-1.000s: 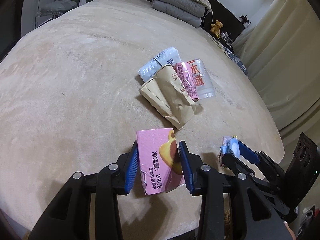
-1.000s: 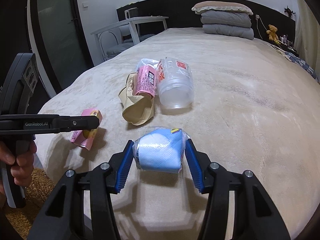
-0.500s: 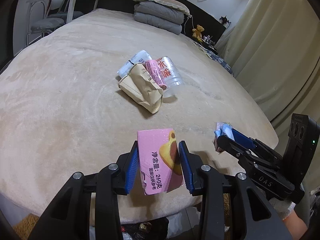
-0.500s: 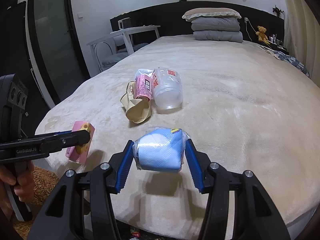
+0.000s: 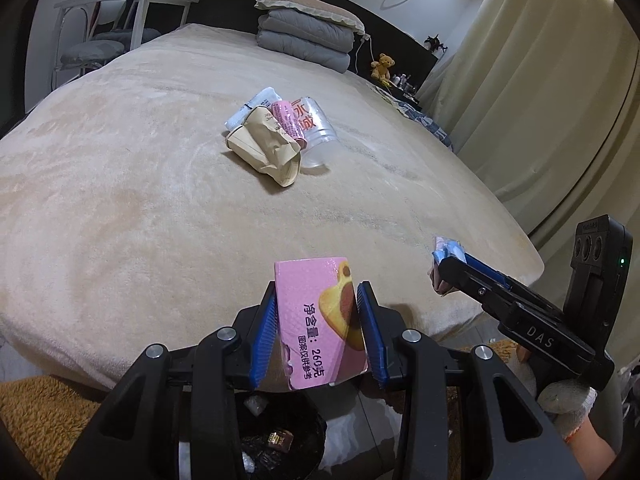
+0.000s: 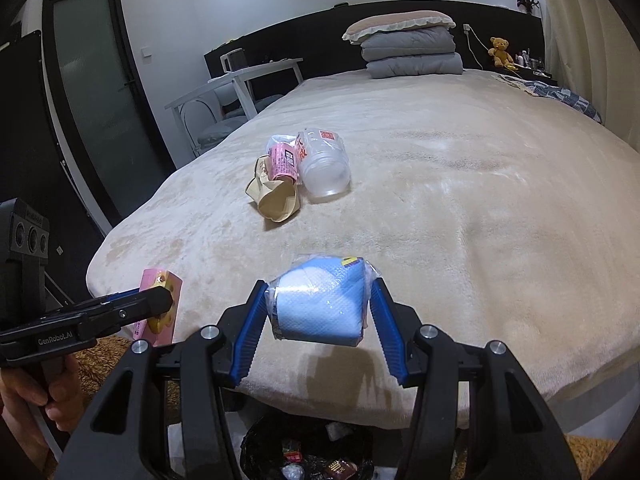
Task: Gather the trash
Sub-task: 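Carry the pink box and blue packet in both tools over the bin, then open both tools to drop the pink box and blue packet into the bin, then move both tools back over the bed toward the paper bag and cup, then grasp the clear plastic cup with the right tool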
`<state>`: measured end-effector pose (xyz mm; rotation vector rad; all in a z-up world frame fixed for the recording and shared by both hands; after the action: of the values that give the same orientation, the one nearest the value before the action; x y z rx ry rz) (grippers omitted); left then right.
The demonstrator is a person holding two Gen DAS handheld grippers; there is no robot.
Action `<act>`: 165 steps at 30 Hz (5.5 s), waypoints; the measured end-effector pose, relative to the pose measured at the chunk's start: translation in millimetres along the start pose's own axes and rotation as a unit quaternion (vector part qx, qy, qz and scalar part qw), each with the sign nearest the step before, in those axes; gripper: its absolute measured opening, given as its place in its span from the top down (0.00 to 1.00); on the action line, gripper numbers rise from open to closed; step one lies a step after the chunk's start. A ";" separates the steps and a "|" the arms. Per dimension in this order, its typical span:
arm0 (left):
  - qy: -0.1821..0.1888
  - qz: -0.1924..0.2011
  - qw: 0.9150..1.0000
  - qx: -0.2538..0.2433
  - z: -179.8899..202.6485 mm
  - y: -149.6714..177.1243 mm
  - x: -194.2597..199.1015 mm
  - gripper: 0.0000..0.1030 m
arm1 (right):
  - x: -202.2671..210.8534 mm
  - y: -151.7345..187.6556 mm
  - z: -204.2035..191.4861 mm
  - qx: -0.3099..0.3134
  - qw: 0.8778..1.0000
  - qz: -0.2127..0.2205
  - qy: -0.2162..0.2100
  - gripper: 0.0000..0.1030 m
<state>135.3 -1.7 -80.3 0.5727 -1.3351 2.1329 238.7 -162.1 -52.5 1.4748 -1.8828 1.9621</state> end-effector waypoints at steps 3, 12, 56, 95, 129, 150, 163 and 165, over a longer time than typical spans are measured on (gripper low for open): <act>0.006 0.003 1.000 -0.007 6.5 8.8 4.5 0.64 | 8.5 8.6 -2.6 -0.005 1.000 0.000 -0.003 0.49; 0.001 0.002 1.000 -0.003 8.1 36.5 13.8 0.64 | 23.9 34.9 -10.0 -0.020 1.000 -0.007 -0.007 0.49; -0.035 -0.153 0.987 0.023 -8.7 131.6 -25.7 0.64 | -23.8 144.2 -1.2 -0.149 0.966 -0.209 -0.026 0.49; -0.053 -0.102 0.993 0.016 -11.0 114.4 -7.2 0.32 | -2.9 122.0 -16.1 -0.140 0.975 -0.153 -0.075 0.35; -0.055 -0.015 0.998 -0.015 -23.8 -18.9 2.5 0.32 | -20.8 -12.6 2.4 -0.044 0.995 -0.044 -0.081 0.30; -0.064 -0.056 0.996 -0.006 -71.9 -87.2 -52.0 0.36 | -124.7 -110.9 -4.7 -0.019 0.996 -0.047 -0.074 0.22; -0.034 -0.071 0.997 0.020 -89.5 -117.9 -75.4 0.29 | -191.9 -132.2 27.7 -0.055 0.989 -0.095 -0.098 0.22; -0.033 -0.075 0.996 0.025 -92.4 -121.1 -80.1 0.29 | -199.6 -132.9 30.0 -0.054 0.988 -0.105 -0.101 0.22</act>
<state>268.9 106.5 -86.5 0.7453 -1.2361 2.0449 445.7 -41.9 -85.3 1.8136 -1.7855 1.6478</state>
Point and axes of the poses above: each gripper's, at about its wrist camera, not at the fingertips, and x roughly against the way its jaws point, z to its right, y to its underside, the point moved 7 cm from there along -x, roughly the way its jaws point
